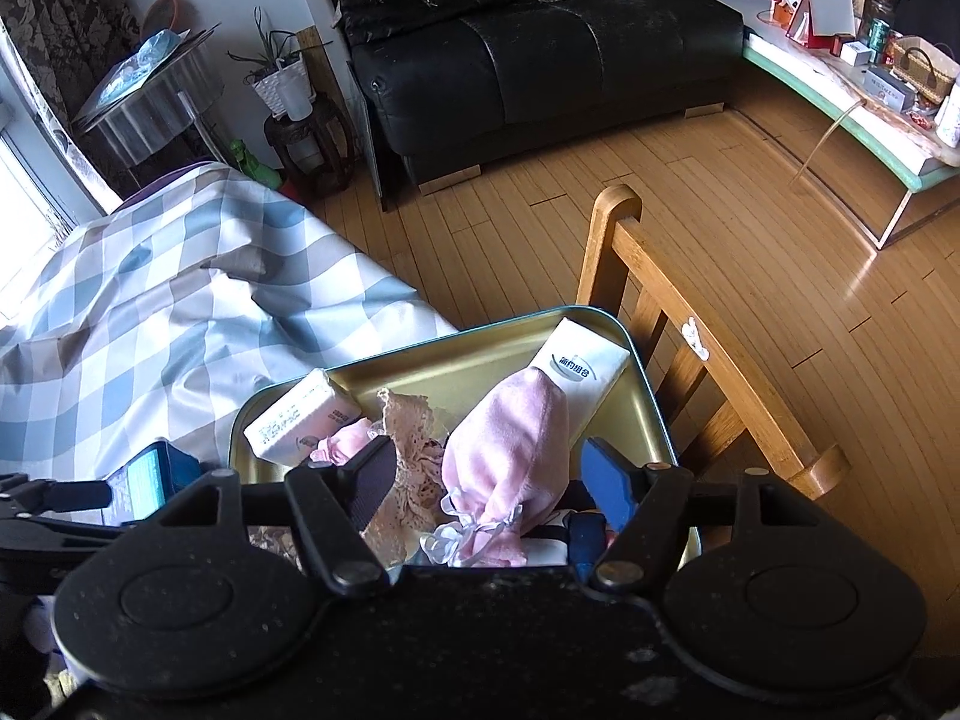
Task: Organize soft objects
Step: 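Withdraw both grippers from the tray toward the yellow towel and green scrubber, then grasp the yellow rolled towel with the left gripper while the right approaches the green scrubber ball, then grasp the green scrubber ball with the right gripper while the left holds the yellow towel, then lift the yellow towel with the left gripper while the right lifts the green scrubber, then carry the yellow towel with the left gripper while the right carries the scrubber to the tray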
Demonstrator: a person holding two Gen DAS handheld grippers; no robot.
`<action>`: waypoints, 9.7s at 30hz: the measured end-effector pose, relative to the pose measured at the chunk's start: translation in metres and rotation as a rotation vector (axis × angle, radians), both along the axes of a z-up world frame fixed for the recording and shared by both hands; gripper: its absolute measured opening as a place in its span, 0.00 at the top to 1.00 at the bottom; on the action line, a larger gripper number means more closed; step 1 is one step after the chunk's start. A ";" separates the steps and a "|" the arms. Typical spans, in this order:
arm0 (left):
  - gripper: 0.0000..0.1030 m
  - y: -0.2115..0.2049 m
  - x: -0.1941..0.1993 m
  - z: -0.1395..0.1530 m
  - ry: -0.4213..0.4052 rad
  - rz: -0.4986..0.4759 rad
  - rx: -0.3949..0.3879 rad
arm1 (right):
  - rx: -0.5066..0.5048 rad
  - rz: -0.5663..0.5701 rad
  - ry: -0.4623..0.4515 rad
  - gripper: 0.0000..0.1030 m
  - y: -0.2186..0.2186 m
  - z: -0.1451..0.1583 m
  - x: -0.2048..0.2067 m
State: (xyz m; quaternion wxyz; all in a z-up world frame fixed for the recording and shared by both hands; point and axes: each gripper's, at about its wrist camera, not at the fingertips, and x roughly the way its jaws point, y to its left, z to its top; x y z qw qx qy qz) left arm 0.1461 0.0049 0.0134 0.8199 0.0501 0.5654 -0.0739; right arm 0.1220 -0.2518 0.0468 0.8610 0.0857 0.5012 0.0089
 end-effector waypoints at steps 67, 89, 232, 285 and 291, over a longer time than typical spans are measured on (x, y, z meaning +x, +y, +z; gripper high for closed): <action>0.14 0.193 -0.112 -0.082 0.423 0.241 0.033 | -0.031 0.812 -0.009 0.28 0.263 -0.104 -0.209; 0.02 0.179 -0.085 -0.129 0.592 0.164 0.117 | 0.154 0.934 -0.041 0.27 0.296 -0.086 -0.250; 0.50 0.114 -0.166 -0.076 0.044 0.558 -0.059 | -0.003 0.544 0.010 0.02 0.199 -0.122 -0.173; 0.55 -0.076 -0.066 0.003 -0.098 -0.047 -0.199 | -0.120 -0.062 -0.210 0.42 -0.043 0.025 -0.012; 0.55 -0.074 -0.061 -0.017 -0.055 -0.038 -0.220 | -0.032 -0.145 -0.110 0.42 -0.063 0.008 -0.007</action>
